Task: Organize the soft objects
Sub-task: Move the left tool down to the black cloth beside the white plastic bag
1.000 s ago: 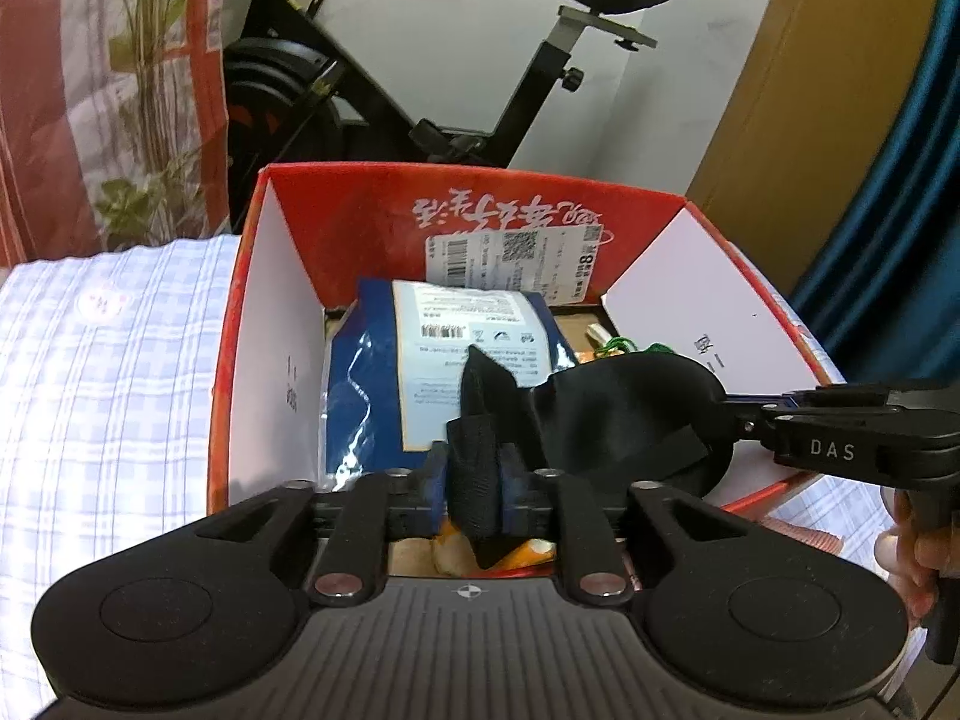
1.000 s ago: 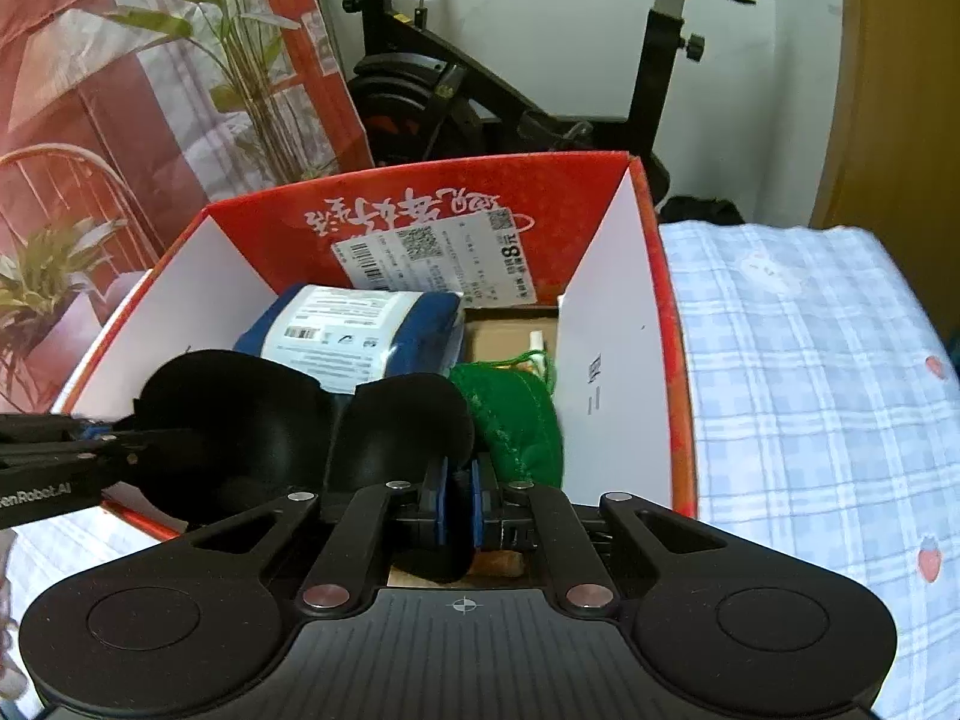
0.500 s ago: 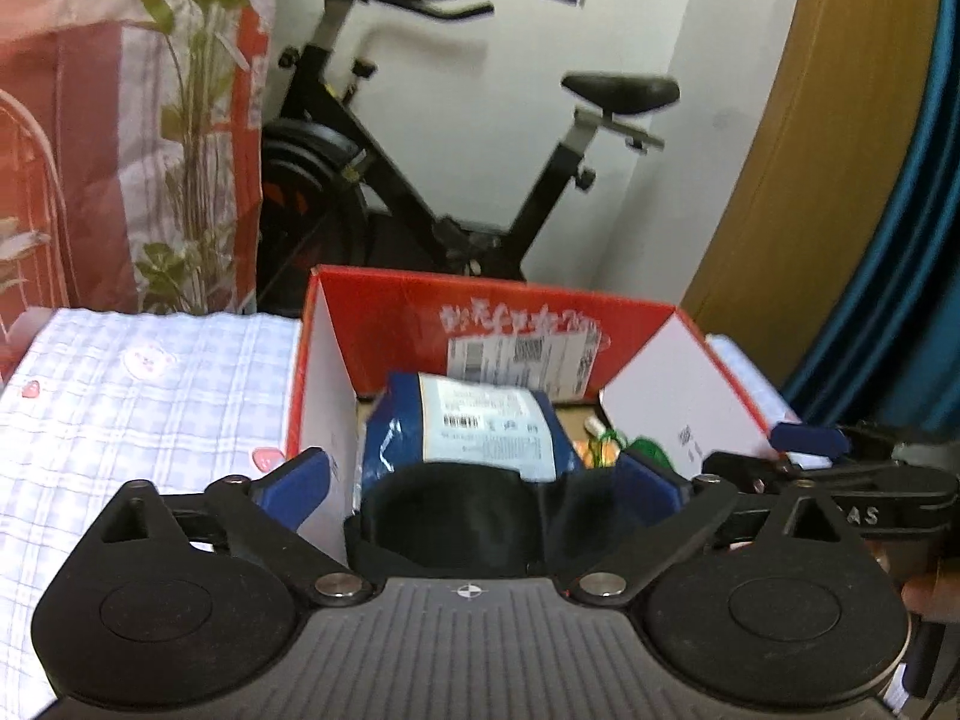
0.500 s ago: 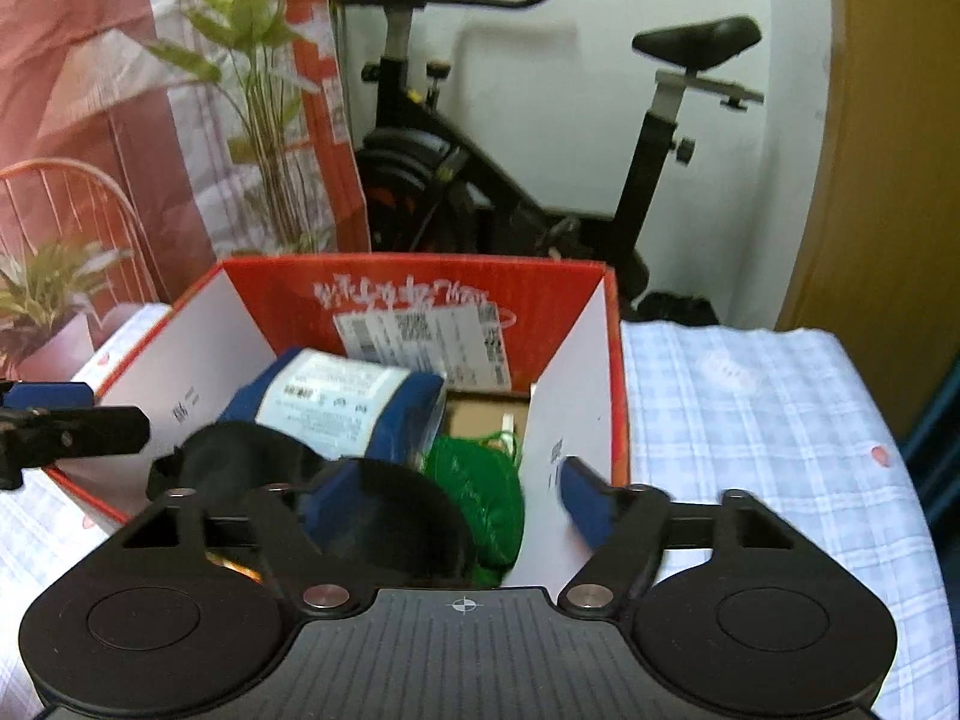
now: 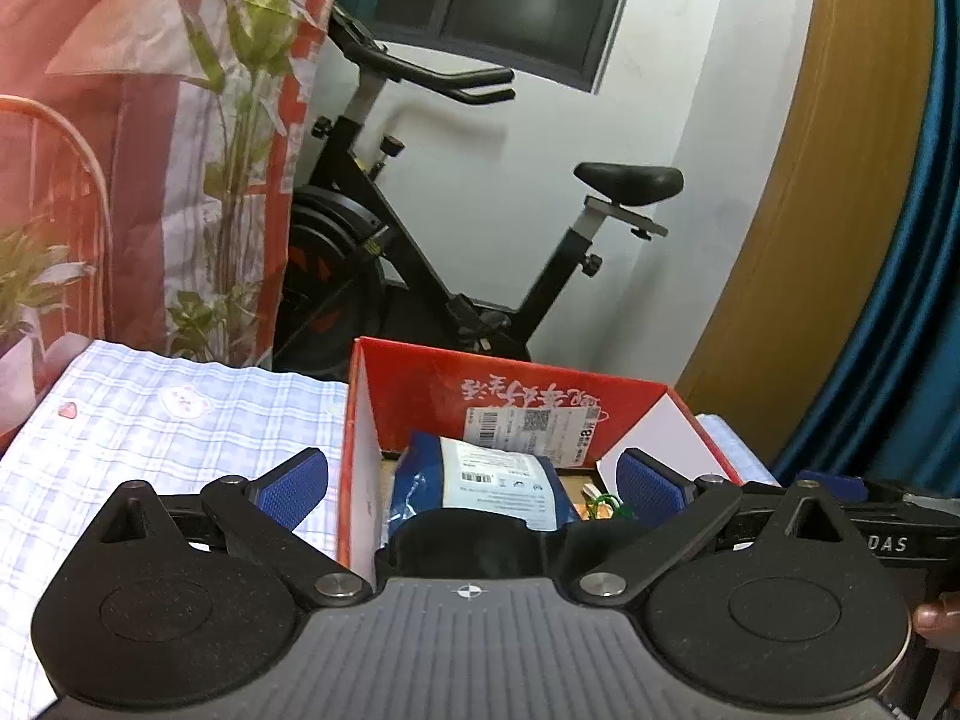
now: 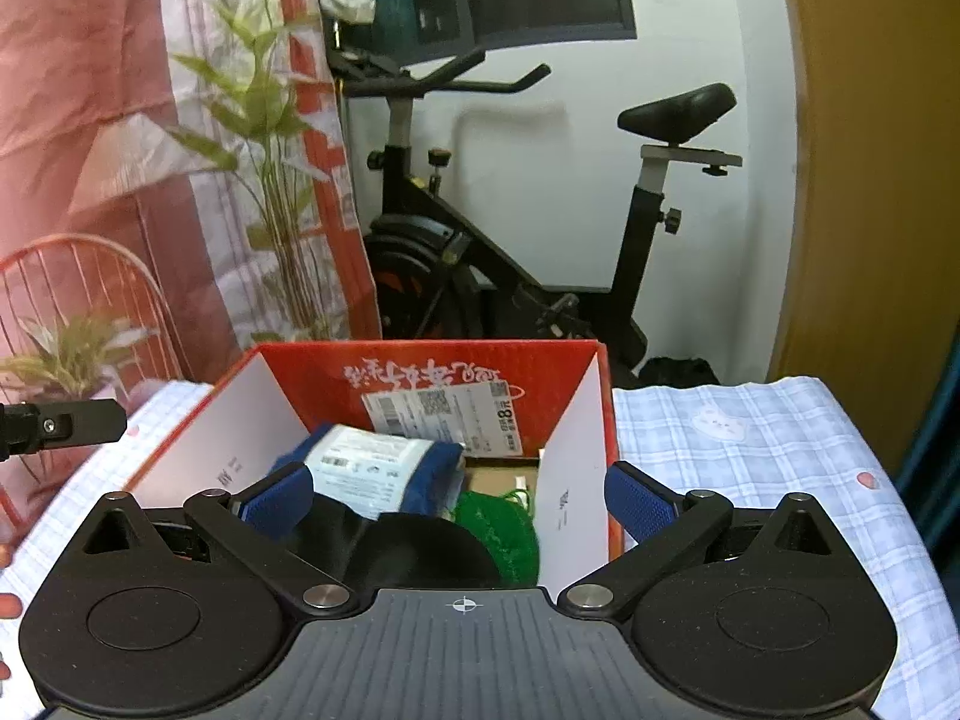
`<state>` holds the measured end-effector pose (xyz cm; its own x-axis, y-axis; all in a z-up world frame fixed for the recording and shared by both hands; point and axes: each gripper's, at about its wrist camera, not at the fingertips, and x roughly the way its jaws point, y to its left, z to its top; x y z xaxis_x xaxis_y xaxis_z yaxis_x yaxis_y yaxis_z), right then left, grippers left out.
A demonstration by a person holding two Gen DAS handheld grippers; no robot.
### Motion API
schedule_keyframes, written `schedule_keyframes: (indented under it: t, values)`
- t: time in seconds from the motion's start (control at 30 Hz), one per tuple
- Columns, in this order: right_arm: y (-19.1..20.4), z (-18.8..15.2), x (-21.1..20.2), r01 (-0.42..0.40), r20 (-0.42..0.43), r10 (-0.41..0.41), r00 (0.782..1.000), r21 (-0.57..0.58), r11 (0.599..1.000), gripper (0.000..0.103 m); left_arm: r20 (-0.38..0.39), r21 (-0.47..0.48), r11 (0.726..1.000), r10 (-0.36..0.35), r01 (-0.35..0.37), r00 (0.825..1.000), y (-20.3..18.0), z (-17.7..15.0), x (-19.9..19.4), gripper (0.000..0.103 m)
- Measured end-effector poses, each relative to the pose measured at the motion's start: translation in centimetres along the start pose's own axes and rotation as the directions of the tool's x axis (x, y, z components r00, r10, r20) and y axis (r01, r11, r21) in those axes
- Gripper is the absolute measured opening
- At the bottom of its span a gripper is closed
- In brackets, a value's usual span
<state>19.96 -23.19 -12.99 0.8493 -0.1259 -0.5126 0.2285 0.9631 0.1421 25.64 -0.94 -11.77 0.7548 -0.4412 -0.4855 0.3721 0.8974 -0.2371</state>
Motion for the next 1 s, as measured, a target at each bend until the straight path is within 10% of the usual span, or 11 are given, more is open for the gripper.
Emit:
schedule_keyframes:
  t: [0.63, 1.0]
  values:
    - [2.7, -4.3, -5.9, -0.092, 0.104, 0.089, 0.991, 0.025, 0.995, 0.103, 0.006, 0.071, 0.997, 0.033, -0.034, 0.999, 0.5, -5.0, -5.5, 0.103]
    - [4.9, -10.4, -7.3, -0.114, -0.014, 0.114, 0.993, -0.026, 0.993, 0.103, -0.076, 0.060, 0.991, 0.125, -0.121, 0.989, 1.8, -10.0, -7.6, 0.103]
